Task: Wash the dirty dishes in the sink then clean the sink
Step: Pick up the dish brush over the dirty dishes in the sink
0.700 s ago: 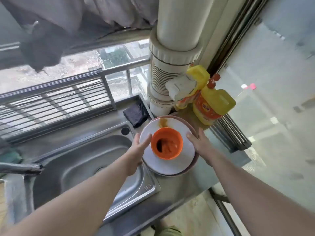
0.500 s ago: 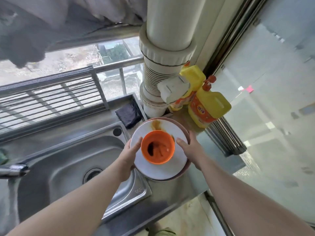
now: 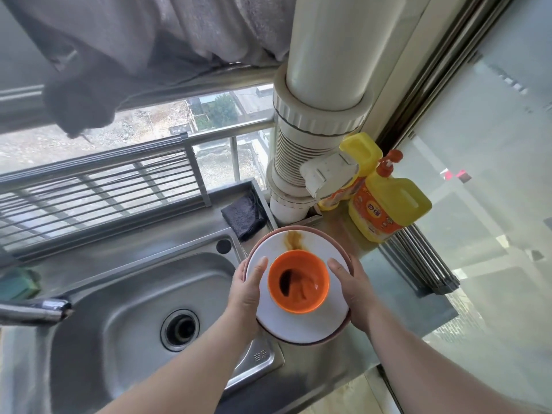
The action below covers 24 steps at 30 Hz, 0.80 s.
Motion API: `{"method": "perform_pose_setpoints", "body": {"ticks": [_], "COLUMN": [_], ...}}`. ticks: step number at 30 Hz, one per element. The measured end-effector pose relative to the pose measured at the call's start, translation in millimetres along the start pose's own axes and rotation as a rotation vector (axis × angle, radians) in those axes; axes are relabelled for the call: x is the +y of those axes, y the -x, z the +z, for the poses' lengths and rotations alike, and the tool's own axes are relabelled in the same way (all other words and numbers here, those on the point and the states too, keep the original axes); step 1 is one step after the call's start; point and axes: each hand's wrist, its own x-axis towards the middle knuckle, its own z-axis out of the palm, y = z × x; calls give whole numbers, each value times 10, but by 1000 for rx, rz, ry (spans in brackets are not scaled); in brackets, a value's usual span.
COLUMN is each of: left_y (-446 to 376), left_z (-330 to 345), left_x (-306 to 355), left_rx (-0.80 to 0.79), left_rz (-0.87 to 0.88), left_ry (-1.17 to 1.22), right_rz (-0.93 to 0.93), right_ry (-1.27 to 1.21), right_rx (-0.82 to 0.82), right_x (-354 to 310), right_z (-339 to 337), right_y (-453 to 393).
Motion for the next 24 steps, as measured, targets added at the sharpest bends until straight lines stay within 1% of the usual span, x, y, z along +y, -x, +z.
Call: {"method": "perform_pose_setpoints", "body": {"ticks": [4, 8, 10, 13, 16, 19, 22, 24], "left_y": [82, 202, 291, 426, 509, 573, 564, 500], "left_z": [-175, -532, -807, -1307, -1874, -2388, -2796, -2972], "left_x": [-4, 86, 186, 330, 416, 427, 370, 314], "left_rx": [-102, -171, -141, -39, 39, 62, 131, 162], "left_rz": [17, 34, 32, 50, 81, 105, 115, 93], "left_ry": [74, 108, 101, 74, 101, 108, 108, 78], "right_rz": [-66, -182, -235, -224, -175, -125, -76, -49], "right_ry": [1, 41, 64, 70, 79, 74, 114, 145], "right_rx": [2, -66, -129, -239, -337, -440, -496, -523], "right_x": [-25, -191, -242, -202, -79, 117, 356, 504], "right_z": [86, 335, 584, 1043, 1567, 2060, 2439, 2620], "right_y": [169, 369, 474, 617, 715, 728, 658, 572]}}
